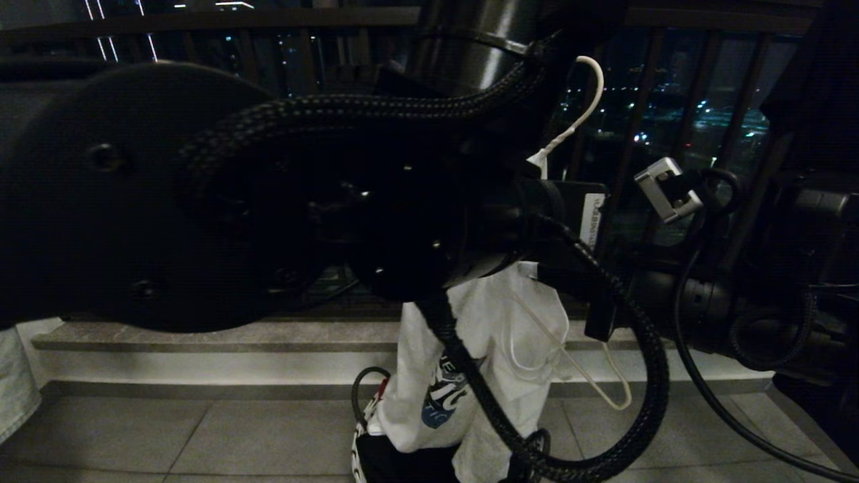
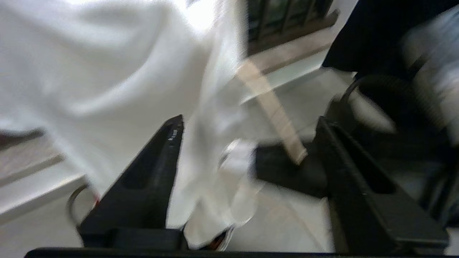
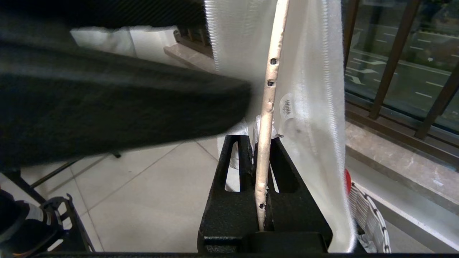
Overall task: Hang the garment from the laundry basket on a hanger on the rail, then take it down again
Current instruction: Hang the clothes on the clothes rack
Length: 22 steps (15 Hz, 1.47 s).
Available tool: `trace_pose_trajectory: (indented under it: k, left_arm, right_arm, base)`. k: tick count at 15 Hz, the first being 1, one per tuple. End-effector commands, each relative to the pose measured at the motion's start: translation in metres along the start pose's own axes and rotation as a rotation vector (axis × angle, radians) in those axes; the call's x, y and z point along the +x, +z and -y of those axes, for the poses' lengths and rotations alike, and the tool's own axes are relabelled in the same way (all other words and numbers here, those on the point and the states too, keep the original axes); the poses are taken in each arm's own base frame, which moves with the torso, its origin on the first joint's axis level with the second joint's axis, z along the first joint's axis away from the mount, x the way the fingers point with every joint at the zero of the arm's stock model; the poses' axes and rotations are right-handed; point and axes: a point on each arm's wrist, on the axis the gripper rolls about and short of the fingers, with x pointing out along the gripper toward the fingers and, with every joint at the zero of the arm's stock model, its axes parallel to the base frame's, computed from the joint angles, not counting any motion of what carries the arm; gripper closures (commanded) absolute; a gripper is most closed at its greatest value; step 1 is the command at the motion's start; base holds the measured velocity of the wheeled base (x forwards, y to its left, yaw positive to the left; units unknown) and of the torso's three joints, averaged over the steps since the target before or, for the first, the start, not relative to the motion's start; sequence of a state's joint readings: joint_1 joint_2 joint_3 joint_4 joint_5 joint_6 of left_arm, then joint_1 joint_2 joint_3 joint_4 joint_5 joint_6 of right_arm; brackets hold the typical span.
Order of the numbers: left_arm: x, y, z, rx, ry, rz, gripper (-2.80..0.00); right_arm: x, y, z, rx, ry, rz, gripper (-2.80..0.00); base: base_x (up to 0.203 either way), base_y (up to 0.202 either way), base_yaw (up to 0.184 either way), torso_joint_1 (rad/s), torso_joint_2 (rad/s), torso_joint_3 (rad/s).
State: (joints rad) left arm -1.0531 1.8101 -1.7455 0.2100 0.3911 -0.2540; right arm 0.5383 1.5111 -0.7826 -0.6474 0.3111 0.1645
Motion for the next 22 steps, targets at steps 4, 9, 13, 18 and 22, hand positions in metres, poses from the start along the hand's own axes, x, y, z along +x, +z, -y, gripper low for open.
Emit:
trace_pose_trajectory:
  k: [4, 9, 13, 18, 22]
  left_arm:
    - [-0.047, 0.004, -0.029, -0.017, 0.03, 0.017, -2.8]
    - [-0.067, 0.001, -0.083, -0.041, 0.184, 0.024, 0.0]
    - [-0.076, 0.014, -0.133, -0.016, 0.235, 0.043, 0.0]
    - [-0.097, 0.026, -0.182, 0.116, 0.119, 0.053, 0.0]
    - [-0.105, 0.036, -0.204, 0.233, -0.037, 0.081, 0.0]
  right_arm:
    - [-0.003, 0.003, -0.002, -0.002, 0.006, 0.012, 0.0]
    - [-0.005, 0.004, -0.003, 0.0, 0.008, 0.018, 0.0]
    - [-0.005, 0.006, -0.004, -0.003, 0.022, 0.025, 0.0]
    - [0.02, 0.011, 0.002, -0.014, 0.094, 0.011, 0.0]
    - [0.035, 0.008, 0.005, -0.016, 0.223, -0.026, 0.0]
  base:
    - [0.0, 0.0, 0.0, 0.0, 0.0, 0.0]
    - [0.0, 0.0, 0.0, 0.0, 0.0, 0.0]
    - [0.0, 0.0, 0.0, 0.0, 0.0, 0.0]
    - [0.0, 0.0, 0.0, 0.0, 0.0, 0.0]
    - [0.0, 0.0, 0.0, 0.0, 0.0, 0.0]
